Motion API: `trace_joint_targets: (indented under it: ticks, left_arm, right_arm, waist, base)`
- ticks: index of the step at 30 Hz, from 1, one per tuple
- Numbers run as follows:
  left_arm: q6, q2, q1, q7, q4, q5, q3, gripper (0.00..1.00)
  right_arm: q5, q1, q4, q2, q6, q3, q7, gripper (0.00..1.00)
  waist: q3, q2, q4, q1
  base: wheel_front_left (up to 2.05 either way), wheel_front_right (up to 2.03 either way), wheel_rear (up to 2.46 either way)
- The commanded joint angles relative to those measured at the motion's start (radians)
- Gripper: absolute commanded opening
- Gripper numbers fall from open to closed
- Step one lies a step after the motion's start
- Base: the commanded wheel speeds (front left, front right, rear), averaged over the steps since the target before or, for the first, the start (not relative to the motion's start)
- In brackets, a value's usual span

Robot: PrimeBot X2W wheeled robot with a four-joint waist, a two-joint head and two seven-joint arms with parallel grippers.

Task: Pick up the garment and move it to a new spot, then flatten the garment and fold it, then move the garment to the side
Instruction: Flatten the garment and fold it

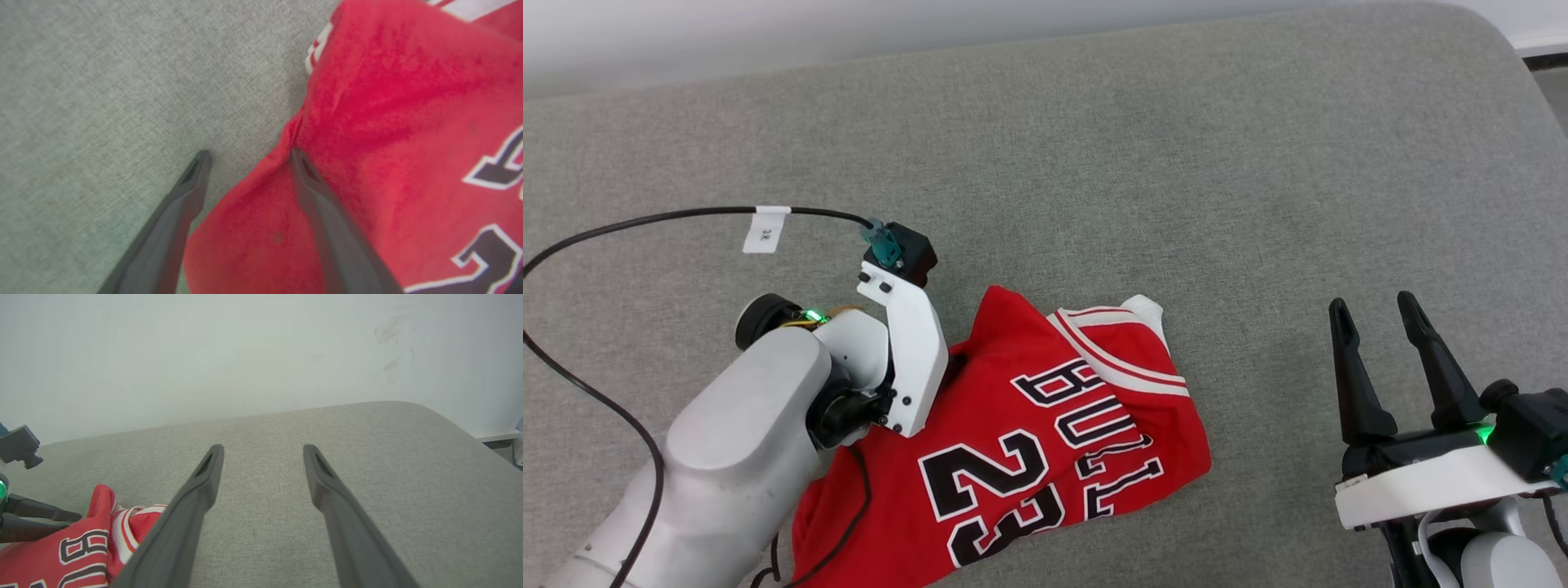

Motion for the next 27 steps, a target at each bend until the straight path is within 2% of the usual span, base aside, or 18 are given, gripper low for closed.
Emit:
trace_joint_targets:
  ticks: [1,2,3,4,10,13,16,20,27]
  left_arm:
    - [-0.002,-0.007,0.066,0.035,0.038,-0.01,-0.032,1.0]
    - [-0.002,-0.014,0.069,0.026,0.039,-0.01,-0.034,0.51]
    - [-0.002,-0.018,0.067,0.004,0.034,-0.002,-0.034,0.16]
    - [0.0,-0.023,0.059,-0.026,0.029,0.01,-0.031,0.0]
    - [0.034,-0.032,0.032,-0.212,0.007,0.075,-0.005,0.0]
    - [0.064,-0.033,0.044,-0.288,-0.018,0.094,0.011,0.0]
    - [0.109,-0.004,0.075,-0.348,-0.067,0.103,0.039,0.0]
    - [0.194,0.059,0.192,-0.4,-0.184,0.087,0.083,0.0]
    - [0.39,0.171,0.535,-0.415,-0.449,0.01,0.147,0.0]
  right_arm:
    - [0.0,-0.012,0.0,0.001,0.0,0.001,-0.007,1.0]
    - [0.0,-0.011,0.002,0.001,0.0,0.0,-0.006,1.0]
    - [-0.002,-0.008,0.003,0.001,0.0,-0.001,-0.004,1.0]
    - [-0.002,-0.005,0.004,0.001,0.0,-0.001,-0.001,1.0]
    - [-0.005,0.017,0.007,0.001,0.0,-0.004,0.017,1.0]
    - [-0.01,0.028,0.002,0.001,0.0,-0.014,0.027,1.0]
    - [-0.015,0.046,-0.006,0.001,0.0,-0.018,0.045,1.0]
    - [-0.013,0.07,-0.014,0.0,0.0,-0.015,0.065,1.0]
    - [-0.009,0.112,-0.047,0.001,0.0,-0.029,0.078,1.0]
  waist:
    - [-0.008,0.0,0.002,-0.0001]
    - [-0.013,0.0,0.005,-0.0001]
    - [-0.018,0.0,0.008,-0.0001]
    - [-0.024,0.0,0.012,-0.0001]
    - [-0.077,0.0,0.053,-0.0001]
    - [-0.113,0.0,0.083,-0.0001]
    - [-0.148,0.0,0.109,-0.0001]
    - [-0.198,0.0,0.13,-0.0001]
    - [-0.225,0.0,0.159,-0.0001]
  base:
    - [0.0,0.0,0.0]
    - [0.0,0.0,0.0]
    - [0.0,0.0,0.0]
    - [0.0,0.0,0.0]
    - [0.0,0.0,0.0]
    - [0.0,0.0,0.0]
    - [0.0,0.0,0.0]
    - [0.0,0.0,0.0]
    - [0.0,0.0,0.0]
